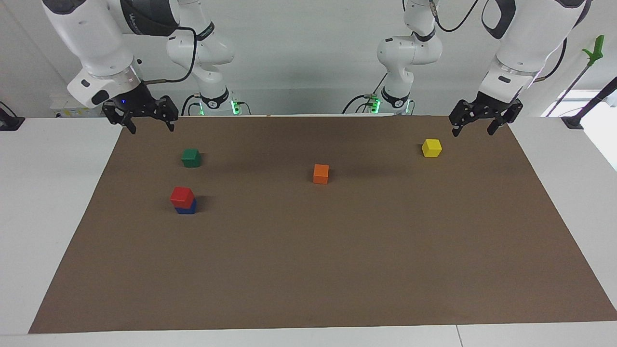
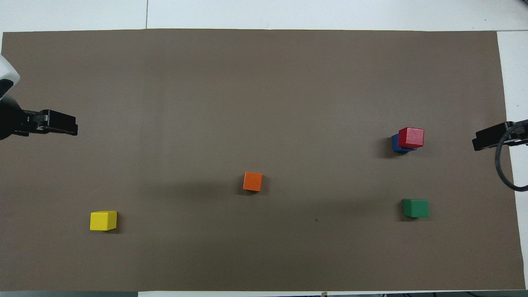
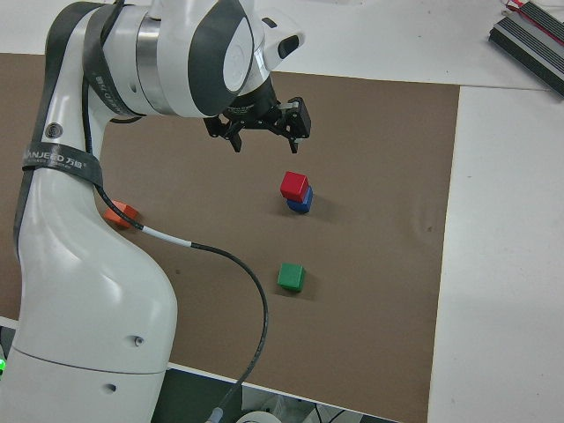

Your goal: Transfer red block to right arm and stack on blue block

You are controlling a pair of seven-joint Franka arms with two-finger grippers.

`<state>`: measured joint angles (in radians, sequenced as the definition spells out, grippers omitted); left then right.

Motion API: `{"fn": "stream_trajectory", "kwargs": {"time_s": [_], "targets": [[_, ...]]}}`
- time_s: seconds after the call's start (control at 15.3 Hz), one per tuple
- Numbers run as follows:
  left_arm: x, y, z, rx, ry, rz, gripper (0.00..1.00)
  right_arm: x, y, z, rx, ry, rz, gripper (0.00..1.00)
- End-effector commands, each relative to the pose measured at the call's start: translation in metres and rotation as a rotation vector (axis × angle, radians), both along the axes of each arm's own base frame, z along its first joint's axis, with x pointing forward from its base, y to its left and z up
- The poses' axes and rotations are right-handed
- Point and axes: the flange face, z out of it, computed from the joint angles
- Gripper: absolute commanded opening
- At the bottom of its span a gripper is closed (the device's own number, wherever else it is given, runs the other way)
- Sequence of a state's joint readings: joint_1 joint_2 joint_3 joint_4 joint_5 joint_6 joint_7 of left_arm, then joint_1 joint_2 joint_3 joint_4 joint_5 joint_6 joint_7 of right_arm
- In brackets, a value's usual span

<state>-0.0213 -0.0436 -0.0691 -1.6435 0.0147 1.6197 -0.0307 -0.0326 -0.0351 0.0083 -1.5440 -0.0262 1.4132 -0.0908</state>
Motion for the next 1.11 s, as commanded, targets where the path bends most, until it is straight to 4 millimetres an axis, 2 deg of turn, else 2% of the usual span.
{"fn": "stream_trajectory", "kwargs": {"time_s": [0.0, 0.26, 1.05], "targets": [[-0.005, -0.001, 0.001, 0.012, -0.003, -0.014, 1.0, 0.003, -0.009, -0.001, 0.023, 0.024, 0.011, 1.0], [-0.005, -0.004, 0.001, 0.014, -0.001, -0.014, 1.0, 0.003, -0.024, -0.004, 0.023, 0.019, -0.017, 1.0], [-0.008, -0.001, 0.001, 0.015, 0.014, -0.003, 1.0, 0.004, -0.025, -0.002, 0.02, 0.001, -0.018, 1.0]]}}
